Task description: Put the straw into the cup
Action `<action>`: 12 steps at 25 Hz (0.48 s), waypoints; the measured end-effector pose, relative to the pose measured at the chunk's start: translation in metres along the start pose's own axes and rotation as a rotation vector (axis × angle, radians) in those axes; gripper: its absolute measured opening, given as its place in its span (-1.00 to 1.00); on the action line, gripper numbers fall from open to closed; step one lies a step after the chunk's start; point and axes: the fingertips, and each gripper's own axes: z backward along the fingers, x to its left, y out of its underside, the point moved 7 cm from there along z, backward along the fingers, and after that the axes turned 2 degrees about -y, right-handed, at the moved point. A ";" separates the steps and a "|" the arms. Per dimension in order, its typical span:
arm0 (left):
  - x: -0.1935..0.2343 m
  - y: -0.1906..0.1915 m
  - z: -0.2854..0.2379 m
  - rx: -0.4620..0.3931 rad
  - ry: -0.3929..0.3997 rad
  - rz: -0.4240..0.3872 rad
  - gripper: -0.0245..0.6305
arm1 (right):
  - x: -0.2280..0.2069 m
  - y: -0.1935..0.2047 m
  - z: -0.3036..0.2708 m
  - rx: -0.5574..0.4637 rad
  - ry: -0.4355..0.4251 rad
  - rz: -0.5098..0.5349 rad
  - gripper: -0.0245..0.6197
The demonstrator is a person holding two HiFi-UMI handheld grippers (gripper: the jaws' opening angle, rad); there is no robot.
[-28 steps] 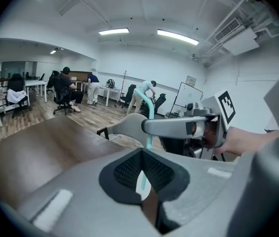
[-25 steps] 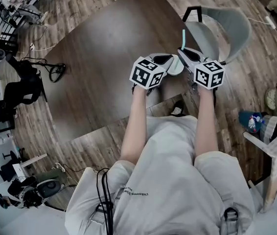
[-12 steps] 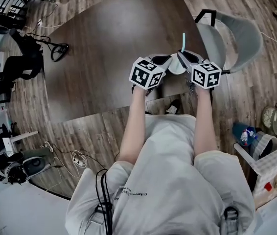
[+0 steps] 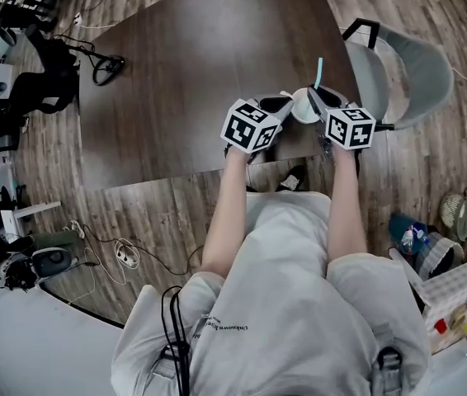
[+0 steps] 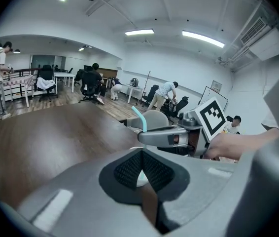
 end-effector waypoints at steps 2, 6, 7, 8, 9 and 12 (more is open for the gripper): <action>0.003 0.003 0.003 0.001 -0.007 0.008 -0.92 | 0.000 0.002 -0.003 0.028 0.052 0.024 -0.74; 0.005 0.008 0.007 -0.001 -0.013 0.018 -0.92 | 0.007 0.008 -0.008 0.030 0.099 0.038 -0.73; 0.004 0.008 0.007 -0.001 -0.011 0.019 -0.92 | 0.008 0.009 -0.009 0.024 0.107 0.033 -0.73; 0.004 0.008 0.007 -0.002 -0.010 0.019 -0.92 | 0.009 0.010 -0.010 0.022 0.116 0.032 -0.73; 0.004 0.008 0.007 -0.002 -0.008 0.017 -0.92 | 0.011 0.011 -0.012 0.022 0.125 0.036 -0.73; 0.002 0.007 0.007 0.000 0.001 0.007 -0.92 | 0.014 0.013 -0.013 0.027 0.137 0.043 -0.73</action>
